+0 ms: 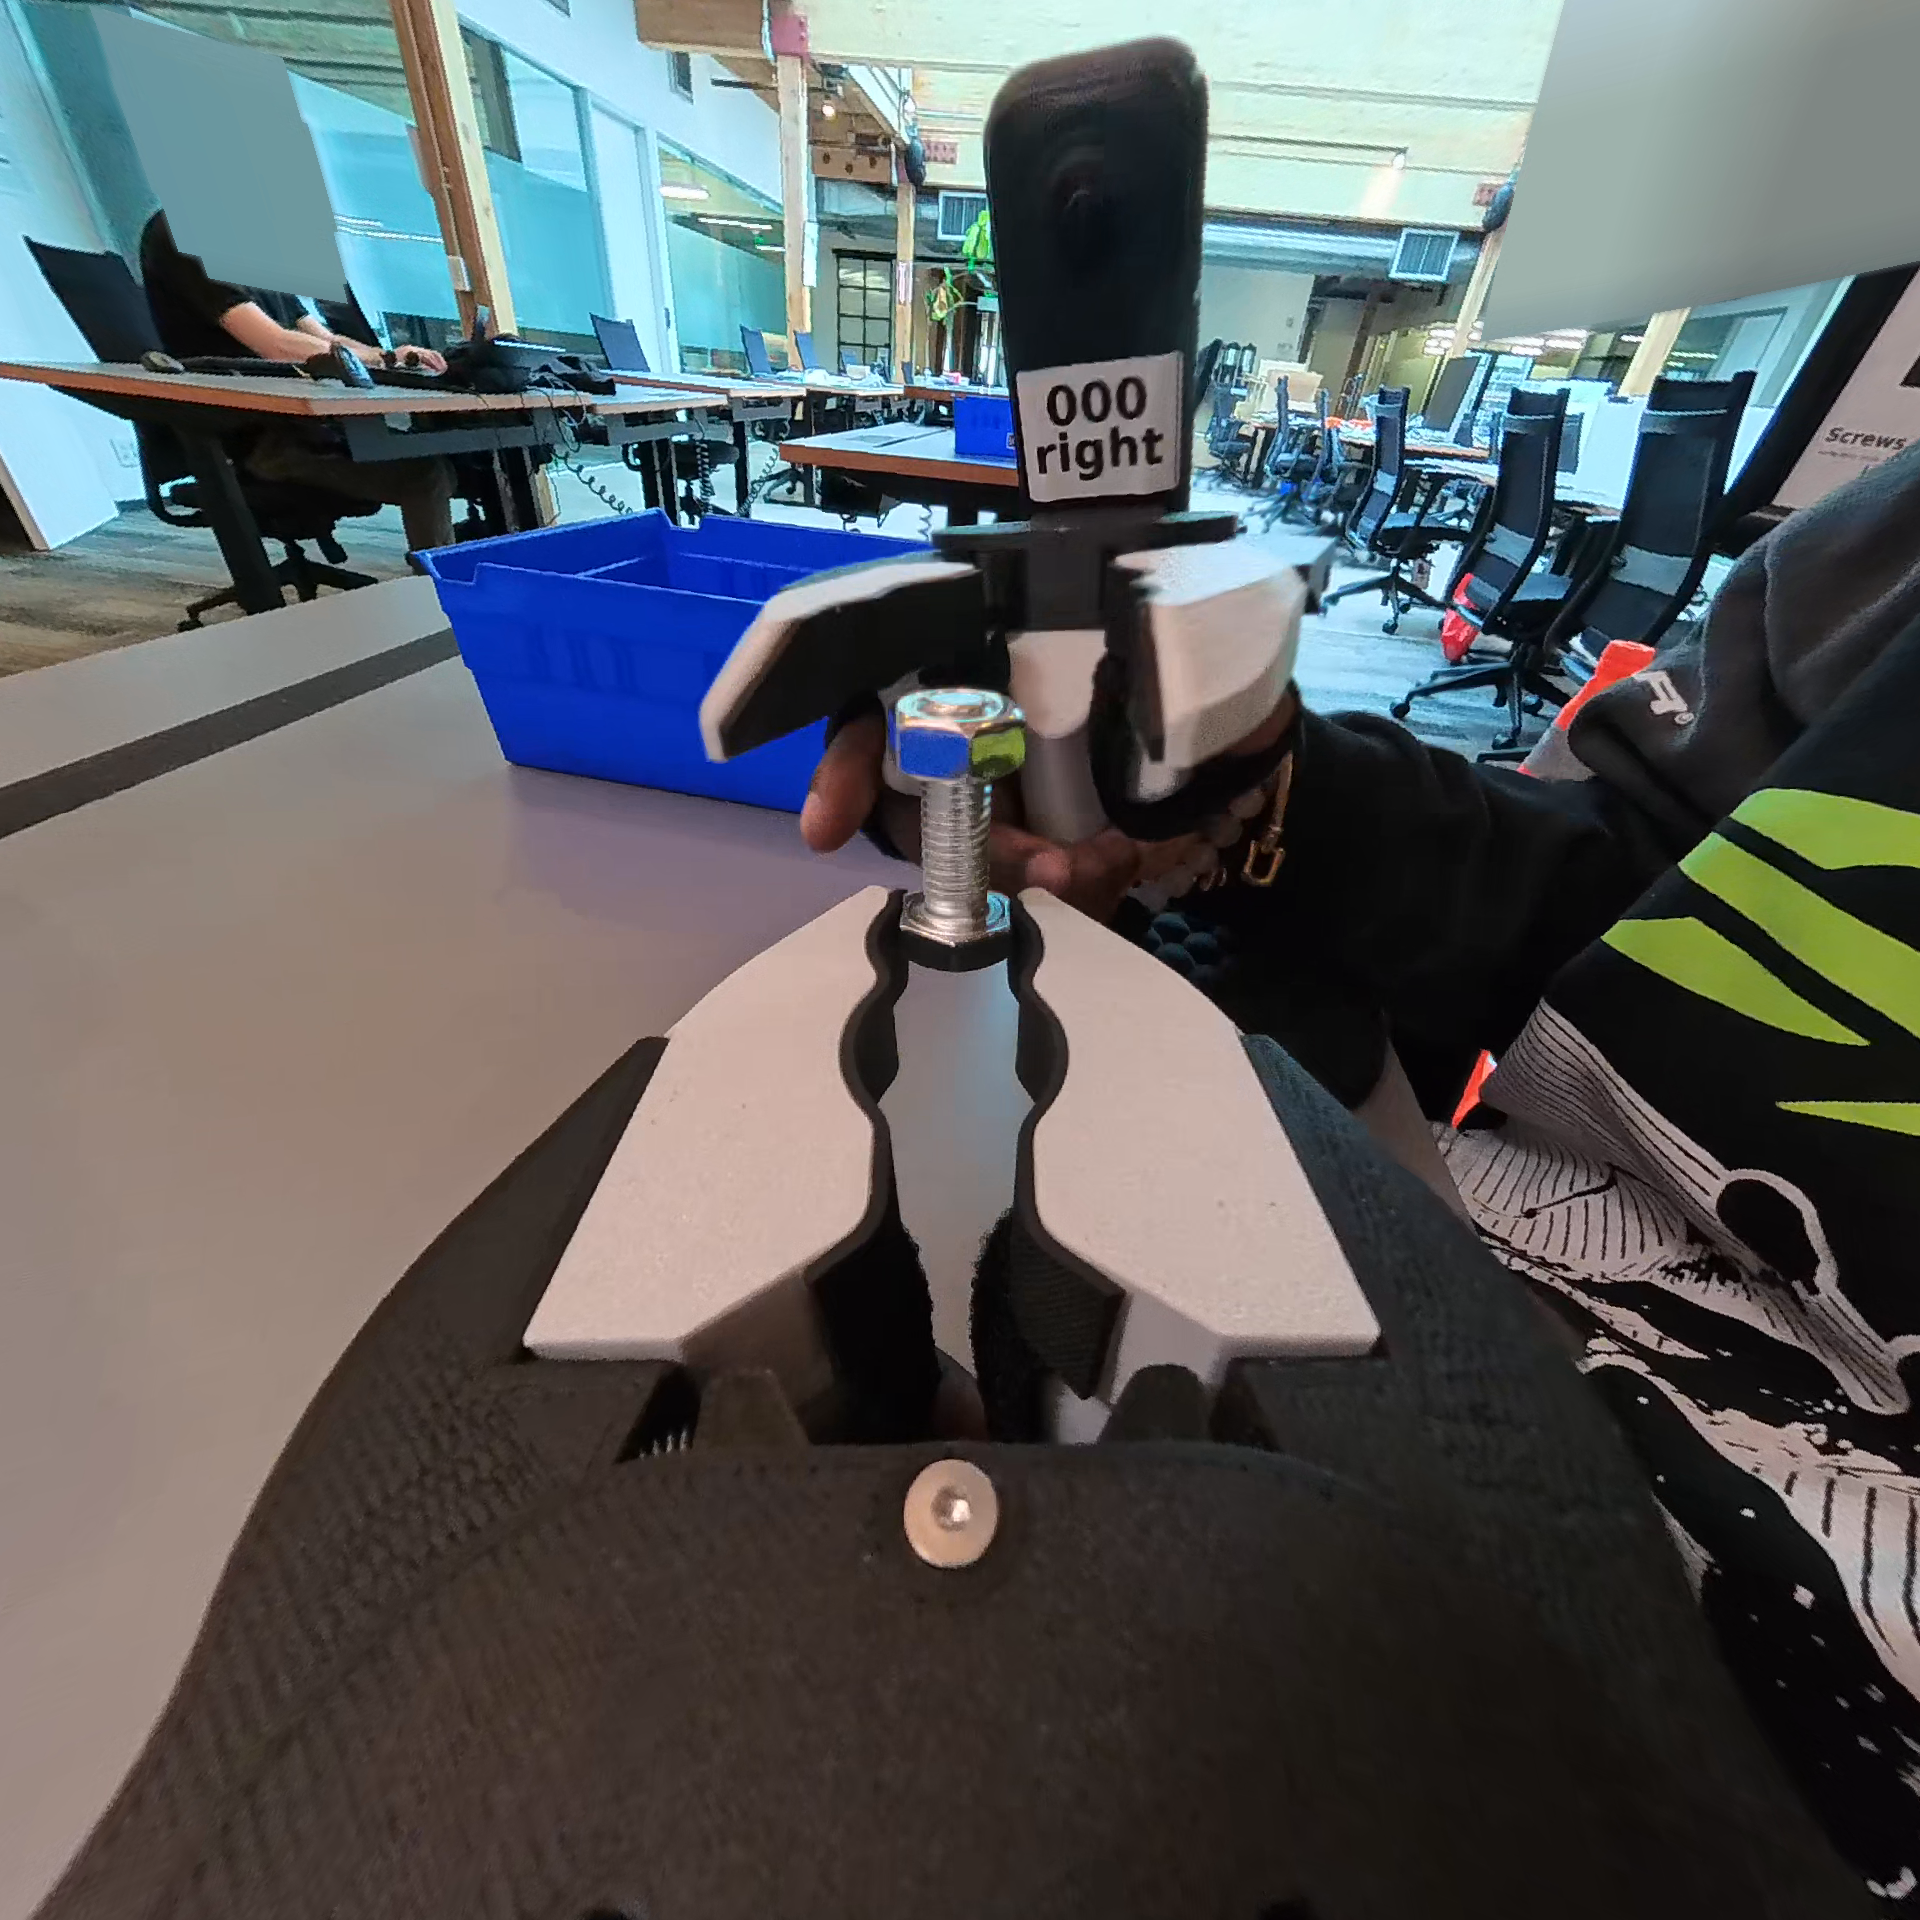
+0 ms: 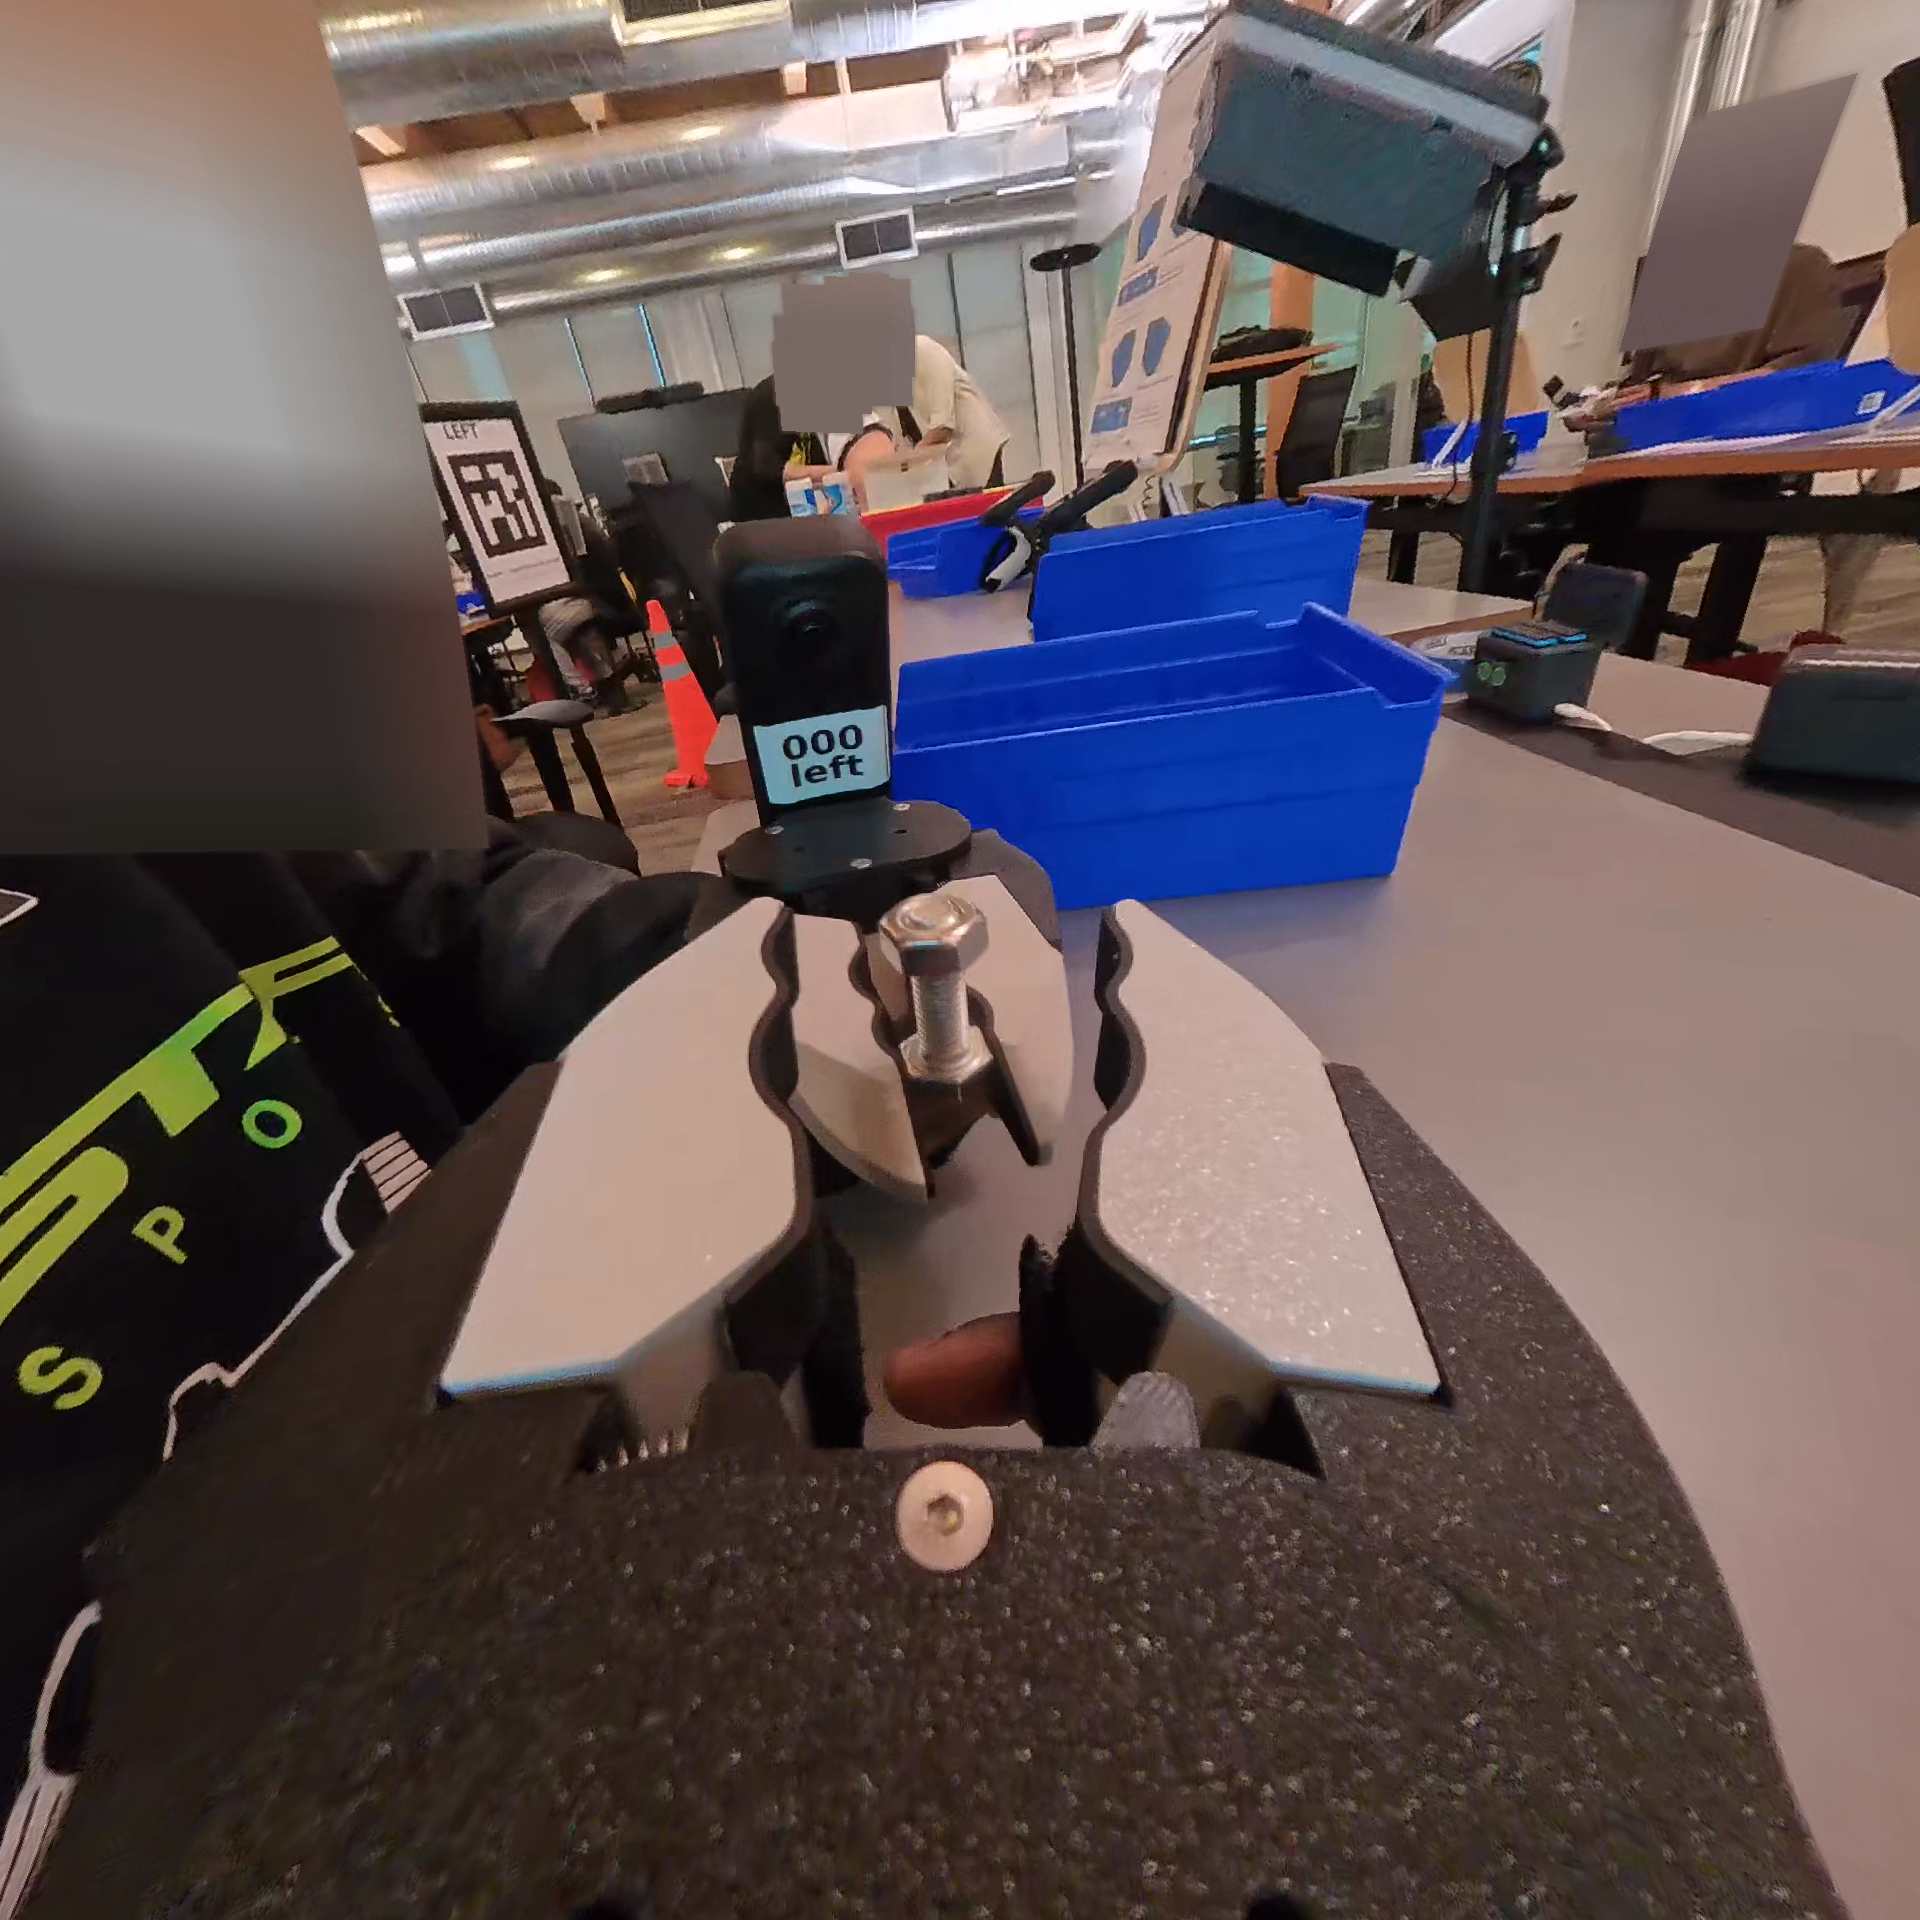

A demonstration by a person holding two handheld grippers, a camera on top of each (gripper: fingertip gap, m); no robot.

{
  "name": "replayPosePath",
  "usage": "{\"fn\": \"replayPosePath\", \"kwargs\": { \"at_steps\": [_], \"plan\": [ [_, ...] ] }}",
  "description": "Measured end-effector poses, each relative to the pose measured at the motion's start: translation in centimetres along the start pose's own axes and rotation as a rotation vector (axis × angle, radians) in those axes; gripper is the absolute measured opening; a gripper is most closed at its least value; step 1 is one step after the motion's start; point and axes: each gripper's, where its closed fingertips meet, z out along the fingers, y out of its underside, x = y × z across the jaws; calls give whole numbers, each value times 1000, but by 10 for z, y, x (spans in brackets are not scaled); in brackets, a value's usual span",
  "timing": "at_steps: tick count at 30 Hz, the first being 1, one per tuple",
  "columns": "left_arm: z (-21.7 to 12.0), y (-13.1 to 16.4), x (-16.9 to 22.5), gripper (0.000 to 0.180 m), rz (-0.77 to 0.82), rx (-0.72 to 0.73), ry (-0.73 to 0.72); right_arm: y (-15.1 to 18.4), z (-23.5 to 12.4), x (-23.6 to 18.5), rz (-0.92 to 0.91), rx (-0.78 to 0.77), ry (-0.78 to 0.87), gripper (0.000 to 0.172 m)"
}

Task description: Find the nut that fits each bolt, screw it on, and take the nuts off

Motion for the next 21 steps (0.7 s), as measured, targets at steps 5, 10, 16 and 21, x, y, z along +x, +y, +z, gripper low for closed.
{"fn": "replayPosePath", "kwargs": {
  "at_steps": [5, 10, 16, 21],
  "plan": [
    [3, 3, 4, 19, 17, -19, 14, 8, 8, 7, 9, -41, 43, 49],
    [-4, -8, 2, 18, -3, 50, 25, 0, -24, 30, 4, -15, 152, 16],
    [-1, -4, 4, 18, 13, 21, 20, -10, -33, 24, -11, 58, 110, 18],
    [0, 0, 2, 19, 20, -1, 5, -2, -3, -2, 13, 2, -27, 58]
  ]
}}
